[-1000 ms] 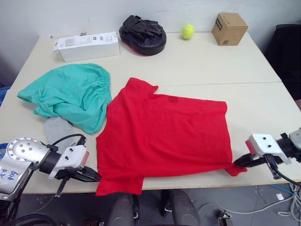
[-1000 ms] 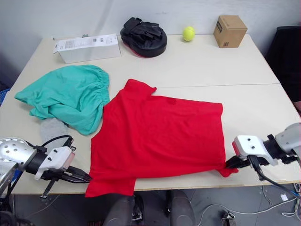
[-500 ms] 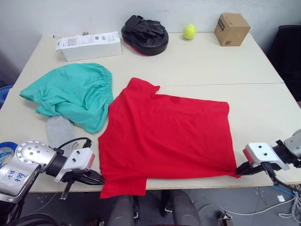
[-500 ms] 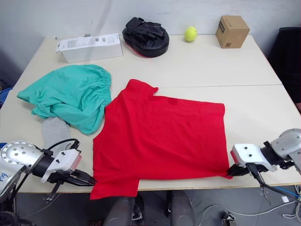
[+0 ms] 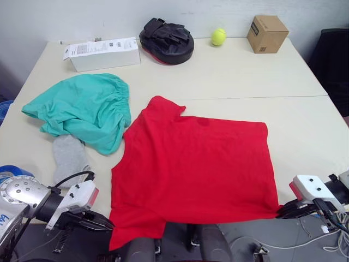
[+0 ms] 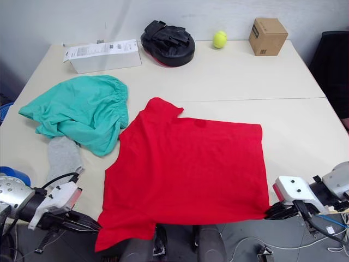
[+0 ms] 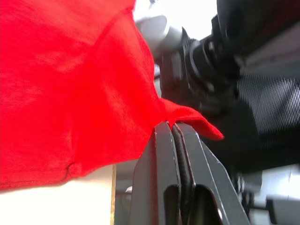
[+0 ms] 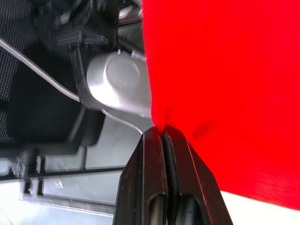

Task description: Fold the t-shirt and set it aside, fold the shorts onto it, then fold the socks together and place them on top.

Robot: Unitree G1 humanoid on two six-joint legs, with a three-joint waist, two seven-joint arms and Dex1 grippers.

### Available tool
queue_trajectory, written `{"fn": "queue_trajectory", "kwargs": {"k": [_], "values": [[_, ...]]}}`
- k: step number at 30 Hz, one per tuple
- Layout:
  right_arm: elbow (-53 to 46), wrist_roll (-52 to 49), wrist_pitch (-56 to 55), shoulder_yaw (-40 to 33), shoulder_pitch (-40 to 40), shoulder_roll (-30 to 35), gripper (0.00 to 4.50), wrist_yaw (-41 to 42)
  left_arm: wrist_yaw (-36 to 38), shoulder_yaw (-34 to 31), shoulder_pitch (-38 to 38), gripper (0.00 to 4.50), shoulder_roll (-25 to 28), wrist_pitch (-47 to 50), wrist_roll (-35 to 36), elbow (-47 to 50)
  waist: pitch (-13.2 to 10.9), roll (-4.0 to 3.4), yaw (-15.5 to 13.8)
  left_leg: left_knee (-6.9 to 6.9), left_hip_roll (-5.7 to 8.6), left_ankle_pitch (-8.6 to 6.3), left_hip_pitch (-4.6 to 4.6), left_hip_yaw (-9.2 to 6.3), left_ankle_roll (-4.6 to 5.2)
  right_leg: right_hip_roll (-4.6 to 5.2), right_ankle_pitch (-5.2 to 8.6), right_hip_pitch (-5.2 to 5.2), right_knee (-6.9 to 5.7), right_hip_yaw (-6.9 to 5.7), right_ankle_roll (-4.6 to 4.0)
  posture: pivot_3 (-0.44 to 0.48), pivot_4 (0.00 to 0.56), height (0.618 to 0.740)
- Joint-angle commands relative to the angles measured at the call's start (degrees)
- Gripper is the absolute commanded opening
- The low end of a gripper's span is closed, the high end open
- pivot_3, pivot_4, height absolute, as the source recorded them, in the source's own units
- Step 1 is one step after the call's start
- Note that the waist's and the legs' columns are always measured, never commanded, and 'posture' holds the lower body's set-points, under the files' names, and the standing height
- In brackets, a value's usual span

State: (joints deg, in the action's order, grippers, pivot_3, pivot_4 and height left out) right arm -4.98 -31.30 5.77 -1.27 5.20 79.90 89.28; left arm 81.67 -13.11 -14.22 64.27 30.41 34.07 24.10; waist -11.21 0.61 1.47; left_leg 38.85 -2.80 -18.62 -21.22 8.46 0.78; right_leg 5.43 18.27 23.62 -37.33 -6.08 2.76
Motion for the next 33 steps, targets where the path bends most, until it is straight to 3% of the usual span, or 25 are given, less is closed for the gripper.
{"fn": "queue_trajectory", "kwargs": {"k": [1, 6, 12, 23, 33], "values": [[0.87, -6.26, 6.04, 0.84, -4.64, 2.33, 0.03, 3.22, -1.91, -1.94, 4.93, 0.00, -0.38, 5.01, 4.68, -2.16, 0.00, 0.00, 0.00, 0.00, 0.00, 0.00, 0.00, -0.02, 0.00, 0.00, 0.00, 0.00, -0.02, -0.01, 0.00, 0.000, 0.150, 0.740], [3.69, -9.57, 13.73, 8.37, -15.19, 1.04, 0.03, 3.22, -7.69, 0.81, 18.40, 0.00, -3.22, 13.27, 7.42, -10.30, 0.00, 0.00, -0.17, 0.01, 0.02, 0.00, -0.05, -0.04, -0.01, 0.01, 0.02, 0.02, -0.02, -0.04, -0.03, 0.000, 0.150, 0.740], [11.28, -4.58, 15.08, 18.86, -25.82, -3.79, 0.03, 3.22, -14.58, 5.99, 28.97, 0.00, -8.15, 16.22, 2.45, -19.92, -0.01, 0.02, 0.03, 0.05, 0.02, 0.00, -0.12, 0.02, -0.02, -0.01, 0.03, 0.11, -0.08, -0.05, -0.01, 0.000, 0.150, 0.740], [21.09, -3.02, 21.11, 24.61, -34.17, -9.23, 0.03, 3.22, -22.60, 5.96, 28.82, 0.00, -10.96, 22.01, 2.12, -17.37, -0.01, 0.02, 0.05, 0.15, 0.02, 0.00, -0.16, 0.08, -0.02, 0.01, 0.03, 0.18, -0.16, 0.01, 0.00, 0.000, 0.150, 0.740], [23.42, 2.78, 16.87, 23.27, -33.52, -11.74, 0.03, 3.22, -25.96, 4.67, 27.65, 0.00, -11.87, 26.43, 3.44, -14.67, -0.01, 0.02, -0.01, 0.17, 0.02, 0.00, -0.16, 0.08, -0.02, 0.01, 0.03, 0.18, -0.18, 0.00, 0.00, 0.000, 0.150, 0.740]]}}
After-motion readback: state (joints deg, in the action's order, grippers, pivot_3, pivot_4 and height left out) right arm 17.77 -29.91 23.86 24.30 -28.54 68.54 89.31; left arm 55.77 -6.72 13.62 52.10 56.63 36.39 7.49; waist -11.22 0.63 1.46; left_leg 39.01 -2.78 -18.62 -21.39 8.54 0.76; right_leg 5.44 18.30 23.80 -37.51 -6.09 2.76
